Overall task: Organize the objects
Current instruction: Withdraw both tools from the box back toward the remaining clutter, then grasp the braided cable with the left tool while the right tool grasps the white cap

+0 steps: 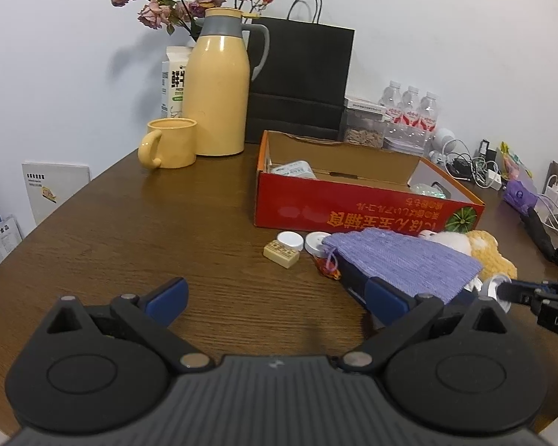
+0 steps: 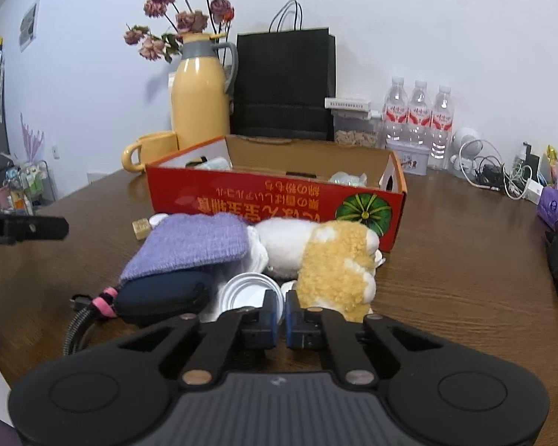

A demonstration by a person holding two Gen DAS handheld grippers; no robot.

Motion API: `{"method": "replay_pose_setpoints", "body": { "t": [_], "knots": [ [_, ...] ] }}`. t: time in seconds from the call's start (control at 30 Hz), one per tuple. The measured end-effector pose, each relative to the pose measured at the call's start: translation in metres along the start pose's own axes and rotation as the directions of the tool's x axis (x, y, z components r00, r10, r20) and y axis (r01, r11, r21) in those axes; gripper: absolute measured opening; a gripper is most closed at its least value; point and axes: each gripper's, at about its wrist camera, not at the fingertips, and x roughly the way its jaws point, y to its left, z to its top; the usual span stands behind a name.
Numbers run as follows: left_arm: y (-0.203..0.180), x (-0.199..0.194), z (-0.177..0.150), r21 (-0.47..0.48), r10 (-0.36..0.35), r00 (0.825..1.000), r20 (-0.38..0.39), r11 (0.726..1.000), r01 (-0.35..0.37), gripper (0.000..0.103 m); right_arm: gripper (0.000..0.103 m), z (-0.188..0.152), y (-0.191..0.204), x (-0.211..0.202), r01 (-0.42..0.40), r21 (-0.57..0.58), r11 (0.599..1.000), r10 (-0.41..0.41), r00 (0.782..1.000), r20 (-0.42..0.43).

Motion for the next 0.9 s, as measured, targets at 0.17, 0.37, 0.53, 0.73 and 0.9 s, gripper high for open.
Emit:
{"method": "replay_pose_setpoints", "body": {
  "t": [0.17, 0.37, 0.53, 0.73, 0.9],
  "knots": [
    [-0.012, -0.002, -0.004, 0.020, -0.015, 1.000, -0.019, 1.000, 0.015, 0.103, 0.004, 0.003, -0.004, -0.008, 0.008, 0.011, 1.000, -0.008, 1.000, 0.026],
    [-0.036, 0.004, -0.012, 0.080, -0.087, 0.993, -0.083, 0.992, 0.093, 0.103, 0.004, 0.005, -0.009, -0.016, 0.000, 0.021, 1.000, -0.001, 0.999, 0.050],
    [-0.052, 0.015, -0.022, 0.105, -0.159, 0.976, -0.149, 0.979, 0.175, 0.103, 0.004, 0.006, -0.013, -0.016, -0.017, 0.019, 1.000, 0.016, 0.999, 0.052],
    [-0.075, 0.022, -0.032, 0.183, -0.190, 0.961, -0.202, 0.956, 0.228, 0.103, 0.004, 0.008, -0.015, -0.011, -0.047, 0.016, 0.999, 0.046, 0.998, 0.051],
    [-0.084, 0.027, -0.036, 0.206, -0.169, 0.961, -0.219, 0.955, 0.215, 0.103, 0.004, 0.009, -0.012, -0.007, -0.076, 0.003, 0.997, 0.076, 0.996, 0.048]
  ]
}}
